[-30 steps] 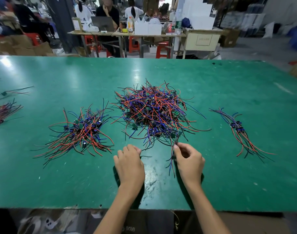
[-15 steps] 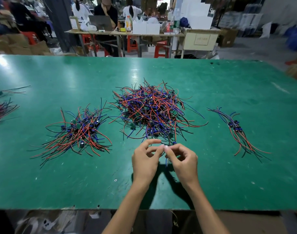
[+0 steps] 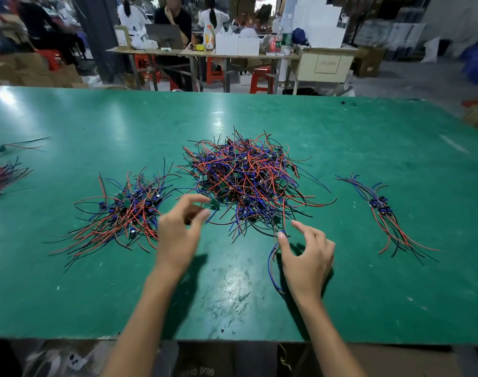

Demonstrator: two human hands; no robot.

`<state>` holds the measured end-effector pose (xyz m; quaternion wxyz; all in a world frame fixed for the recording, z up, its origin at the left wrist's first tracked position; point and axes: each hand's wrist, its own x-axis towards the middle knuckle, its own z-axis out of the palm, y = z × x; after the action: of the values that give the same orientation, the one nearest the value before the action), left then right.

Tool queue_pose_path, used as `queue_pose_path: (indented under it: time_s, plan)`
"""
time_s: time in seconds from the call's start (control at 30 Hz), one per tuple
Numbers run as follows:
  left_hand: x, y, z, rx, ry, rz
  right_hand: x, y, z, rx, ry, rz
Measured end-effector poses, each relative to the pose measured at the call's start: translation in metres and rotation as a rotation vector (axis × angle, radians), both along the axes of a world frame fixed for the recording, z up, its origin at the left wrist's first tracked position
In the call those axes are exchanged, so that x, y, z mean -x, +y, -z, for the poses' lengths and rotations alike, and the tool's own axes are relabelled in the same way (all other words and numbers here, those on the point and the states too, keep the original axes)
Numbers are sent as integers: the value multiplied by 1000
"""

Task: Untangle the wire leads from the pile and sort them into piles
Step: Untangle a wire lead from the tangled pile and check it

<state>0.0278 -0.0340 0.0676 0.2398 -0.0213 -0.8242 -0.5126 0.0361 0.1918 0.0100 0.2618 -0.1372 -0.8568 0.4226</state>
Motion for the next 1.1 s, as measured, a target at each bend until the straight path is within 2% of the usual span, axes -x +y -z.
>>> queue_pose_path:
  time_s: [0.07, 0.17, 0.23, 0.3, 0.33, 0.4, 0.47, 0.53, 0.7, 0.8, 0.9, 1.1]
  plan:
    - [17, -36, -4, 197, 29, -125, 5, 0, 1, -132, -212, 53]
    - [32, -76, 2, 424, -179, -285, 9, -3, 2, -181, -271, 46]
    - [31, -82, 7, 498, -293, -414, 10, -4, 0, -77, -217, 25]
    - [24, -69, 7, 515, -226, -450, 9, -1, -1, 165, -117, -57]
    - [19, -56, 7, 501, -156, -394, 7, 1, -1, 282, -57, -119]
    - [8, -22, 8, 408, -77, -139, 0, 3, -2, 427, 33, -264]
    - [-4, 17, 9, 271, -138, 151, -4, 3, -4, 517, 59, -388]
    - [-10, 53, 13, 159, -197, 328, -6, 4, -5, 566, 75, -467]
    - [-13, 99, 25, -241, -313, 414, -4, 8, -1, 760, 64, -474]
    - [-14, 103, 28, -378, -373, 448, -4, 9, 0, 800, 53, -467]
    - [-15, 98, 25, -383, -388, 471, -3, 8, -1, 795, 100, -430]
    - [-13, 83, 15, -61, -335, 430, 0, 16, 1, 796, 128, -457]
